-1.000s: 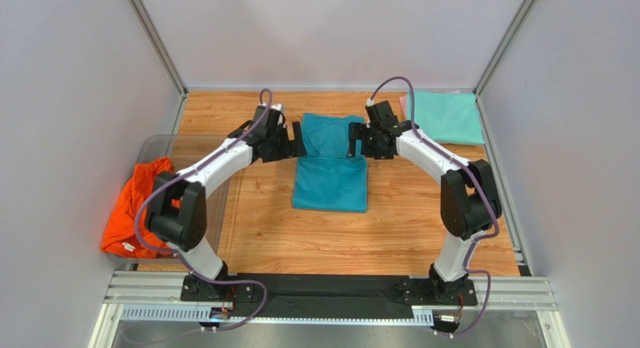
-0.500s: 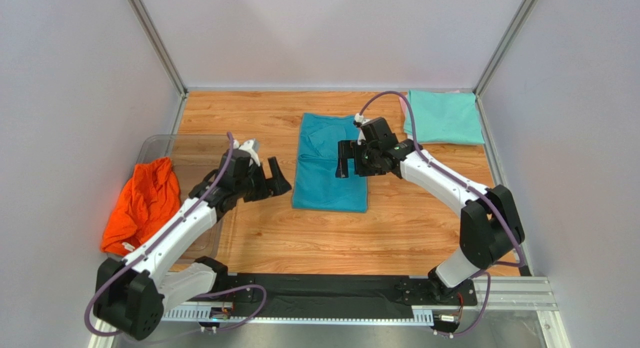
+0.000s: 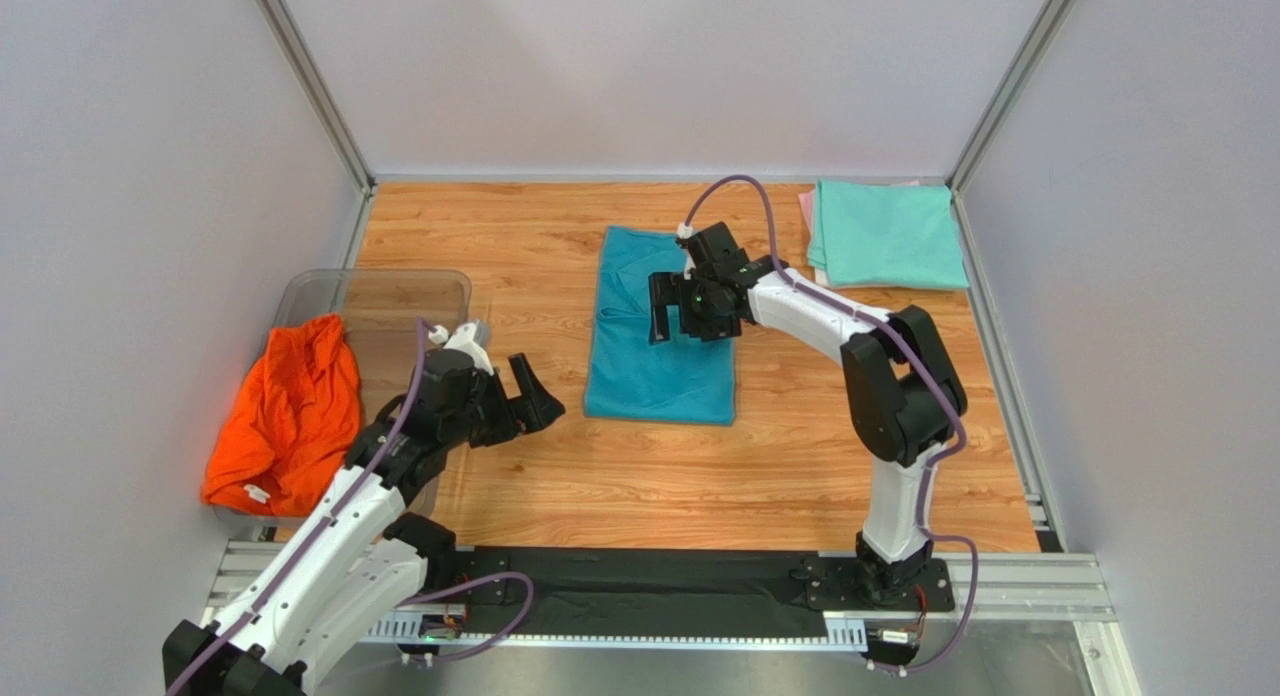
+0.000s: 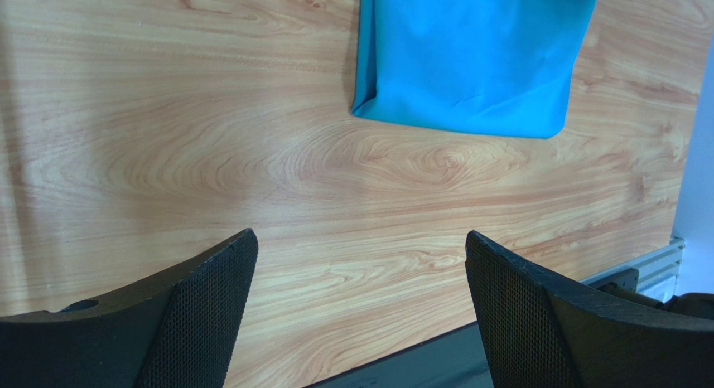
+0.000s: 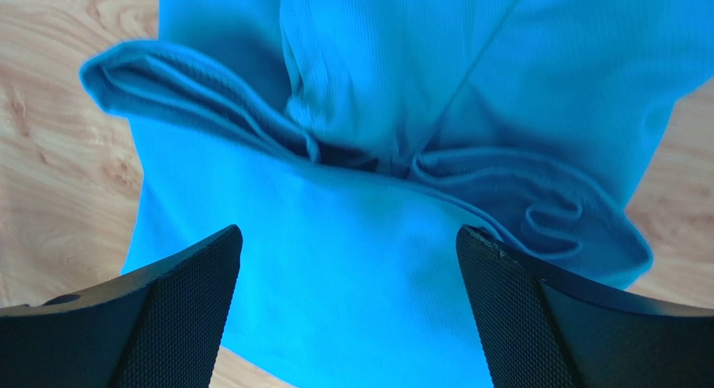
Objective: Fold and stack the t-shirts
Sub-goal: Fold the tshirt
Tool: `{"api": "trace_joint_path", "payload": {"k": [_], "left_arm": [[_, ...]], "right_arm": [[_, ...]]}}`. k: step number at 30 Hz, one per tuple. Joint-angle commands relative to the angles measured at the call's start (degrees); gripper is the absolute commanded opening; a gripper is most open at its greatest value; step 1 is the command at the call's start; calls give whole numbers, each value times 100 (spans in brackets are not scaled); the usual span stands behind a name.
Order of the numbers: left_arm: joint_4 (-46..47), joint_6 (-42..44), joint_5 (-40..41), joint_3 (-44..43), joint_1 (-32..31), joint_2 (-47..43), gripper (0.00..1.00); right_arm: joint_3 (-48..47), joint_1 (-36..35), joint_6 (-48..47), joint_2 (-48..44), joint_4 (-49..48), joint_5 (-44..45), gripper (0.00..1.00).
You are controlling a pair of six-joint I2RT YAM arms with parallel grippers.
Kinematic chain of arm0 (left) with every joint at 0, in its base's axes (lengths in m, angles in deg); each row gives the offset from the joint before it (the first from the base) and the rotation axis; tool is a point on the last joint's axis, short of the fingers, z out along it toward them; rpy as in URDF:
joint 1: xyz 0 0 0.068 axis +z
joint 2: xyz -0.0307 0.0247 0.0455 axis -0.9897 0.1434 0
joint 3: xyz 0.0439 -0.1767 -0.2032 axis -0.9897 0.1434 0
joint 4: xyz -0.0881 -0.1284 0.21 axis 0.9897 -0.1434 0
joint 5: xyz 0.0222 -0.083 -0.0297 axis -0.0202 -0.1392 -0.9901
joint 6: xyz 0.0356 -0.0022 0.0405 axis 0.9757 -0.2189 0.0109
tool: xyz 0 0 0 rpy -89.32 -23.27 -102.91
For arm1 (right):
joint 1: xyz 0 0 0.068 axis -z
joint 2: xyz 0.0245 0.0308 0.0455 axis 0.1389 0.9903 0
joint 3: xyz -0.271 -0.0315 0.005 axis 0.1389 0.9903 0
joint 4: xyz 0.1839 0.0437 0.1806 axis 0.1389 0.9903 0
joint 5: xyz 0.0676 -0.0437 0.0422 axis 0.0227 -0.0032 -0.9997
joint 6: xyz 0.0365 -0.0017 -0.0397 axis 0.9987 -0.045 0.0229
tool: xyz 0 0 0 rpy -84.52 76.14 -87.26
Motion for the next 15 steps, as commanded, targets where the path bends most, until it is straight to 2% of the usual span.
{"api": "trace_joint_path", "payload": {"k": [1, 9, 14, 15], "left_arm": [[-140, -142, -45, 5, 28, -109, 100], [-289, -239, -79, 23, 28, -390, 100], [-509, 16, -89, -477, 28, -382, 100], [-526, 33, -45, -548, 28, -382, 100]], "right_arm": [[-593, 44, -236, 340, -166, 212, 100], [-1139, 185, -368, 834, -51, 371, 100], [-1113, 193, -430, 352, -87, 528, 100], [-1060, 193, -421, 11, -121, 642, 100]]}}
